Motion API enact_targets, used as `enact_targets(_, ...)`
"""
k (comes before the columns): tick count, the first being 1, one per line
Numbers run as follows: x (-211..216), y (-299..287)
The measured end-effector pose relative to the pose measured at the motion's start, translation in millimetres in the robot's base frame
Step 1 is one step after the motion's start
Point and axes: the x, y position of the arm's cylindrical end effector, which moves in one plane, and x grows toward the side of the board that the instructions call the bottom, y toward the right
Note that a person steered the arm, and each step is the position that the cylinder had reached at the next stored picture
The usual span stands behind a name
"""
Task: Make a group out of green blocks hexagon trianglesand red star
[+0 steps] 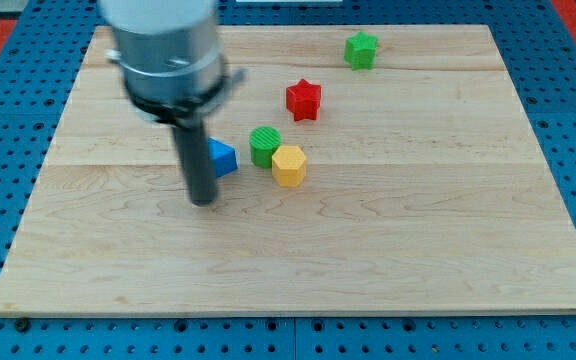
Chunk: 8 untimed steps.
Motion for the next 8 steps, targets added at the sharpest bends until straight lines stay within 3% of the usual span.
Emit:
enact_targets(1,-48,-3)
enact_targets(2,-38,50)
enact_targets(3,-48,54)
enact_targets(4,-127,41)
enact_targets(5,-164,86)
enact_targets(6,-166,131)
enact_targets(8,-118,143)
